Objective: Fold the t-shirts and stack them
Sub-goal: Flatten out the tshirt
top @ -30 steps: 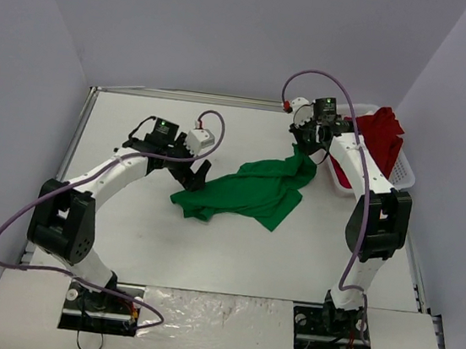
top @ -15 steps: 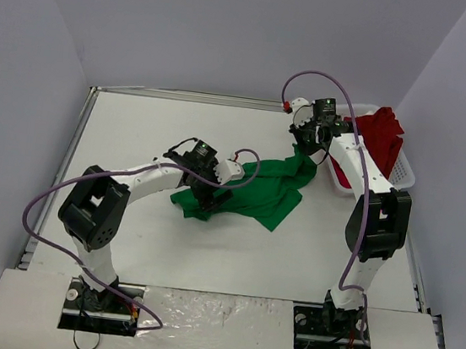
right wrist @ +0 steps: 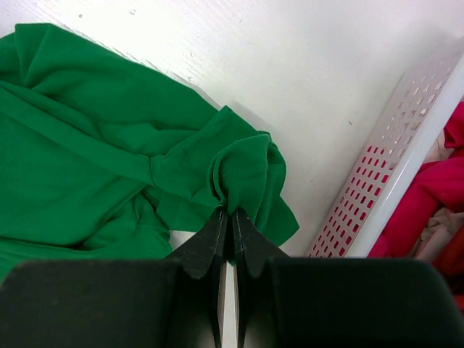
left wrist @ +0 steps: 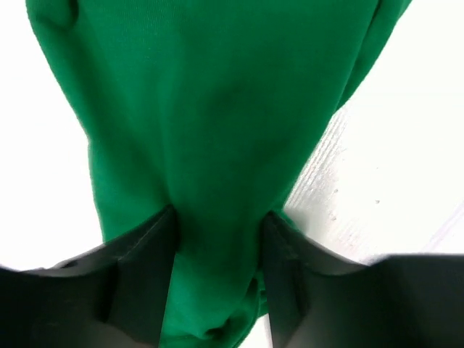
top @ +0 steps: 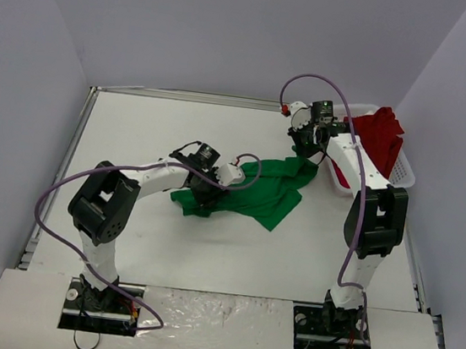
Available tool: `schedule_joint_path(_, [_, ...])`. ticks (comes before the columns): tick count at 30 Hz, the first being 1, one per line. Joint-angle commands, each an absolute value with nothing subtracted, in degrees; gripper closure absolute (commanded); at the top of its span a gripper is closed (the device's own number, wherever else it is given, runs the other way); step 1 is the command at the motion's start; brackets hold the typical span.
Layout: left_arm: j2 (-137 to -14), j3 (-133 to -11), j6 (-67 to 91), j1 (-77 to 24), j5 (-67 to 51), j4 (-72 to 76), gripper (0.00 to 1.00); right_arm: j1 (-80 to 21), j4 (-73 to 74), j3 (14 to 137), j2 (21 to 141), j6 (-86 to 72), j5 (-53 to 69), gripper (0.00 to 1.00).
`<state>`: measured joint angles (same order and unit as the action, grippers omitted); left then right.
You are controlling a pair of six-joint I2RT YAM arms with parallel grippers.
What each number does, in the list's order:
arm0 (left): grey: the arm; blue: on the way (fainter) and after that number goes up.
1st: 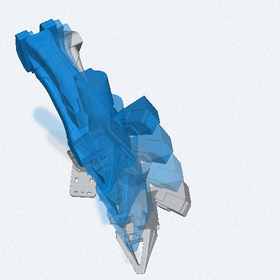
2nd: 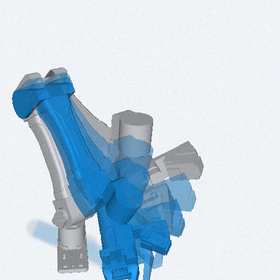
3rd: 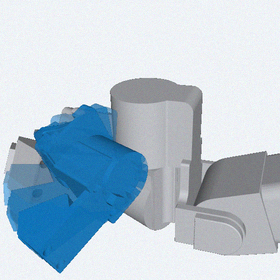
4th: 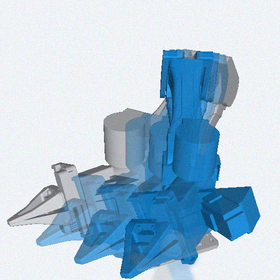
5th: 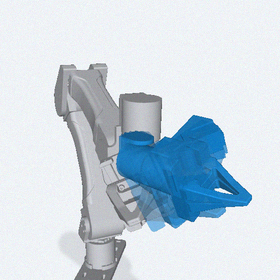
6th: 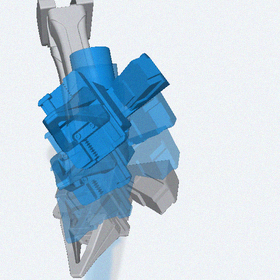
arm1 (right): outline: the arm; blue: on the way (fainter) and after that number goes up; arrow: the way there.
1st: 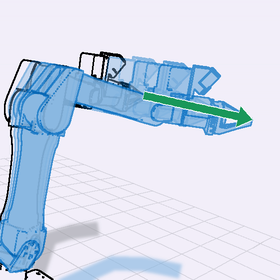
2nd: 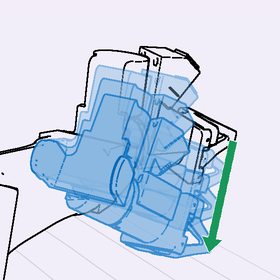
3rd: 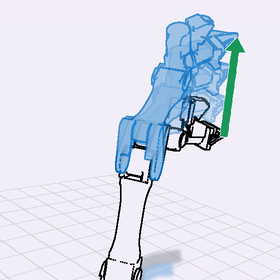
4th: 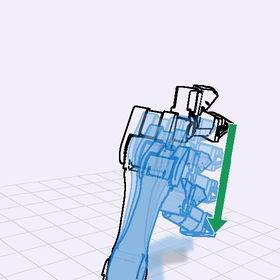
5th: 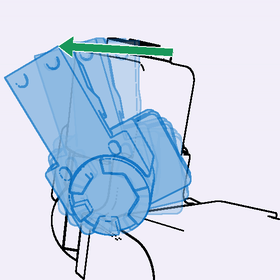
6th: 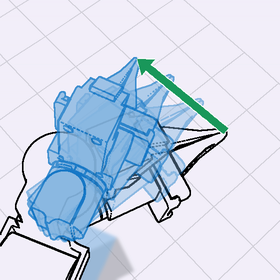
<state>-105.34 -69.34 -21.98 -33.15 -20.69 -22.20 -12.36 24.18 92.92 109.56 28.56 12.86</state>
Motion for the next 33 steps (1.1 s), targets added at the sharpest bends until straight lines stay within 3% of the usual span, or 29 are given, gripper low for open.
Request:
schedule_joint_path(1, [-103.8, -71.46, -22.5, -33.57, -20.21, -24.26, 0.67, -12.31, 23.73, 92.55, 109.42, 28.39, 12.66, 1.0])
schedule_joint_path(3, [-103.01, -71.46, -22.76, -33.58, -20.04, -24.87, 0.75, -12.3, 23.73, 92.02, 109.42, 28.39, 12.74, 1.0])
schedule_joint_path(4, [-102.75, -71.63, -22.85, -33.57, -19.95, -25.57, 0.85, -12.3, 23.64, 91.93, 109.34, 28.48, 12.57, 1.0])
schedule_joint_path(7, [-100.29, -74.44, -24.25, -33.58, -19.43, -30.05, 0.93, -12.3, 23.64, 91.41, 108.99, 28.74, 12.13, 1.0])
schedule_joint_path(21, [-86.76, -76.03, -26.63, -27.43, -15.3, -37.35, 0.97, -10.99, 23.73, 91.23, 105.04, 28.91, 10.81, 1.0])
schedule_joint_path(26, [-83.85, -76.64, -26.37, -23.13, -7.41, -37.44, 0.98, -9.58, 23.82, 93.51, 102.92, 28.56, 10.02, 1.0])
schedule_joint_path(33, [-78.58, -81.12, -27.59, -15.38, -6.51, -40.25, 0.98, -8.17, 24.52, 97.64, 98.45, 28.21, 8.97, 1.0])
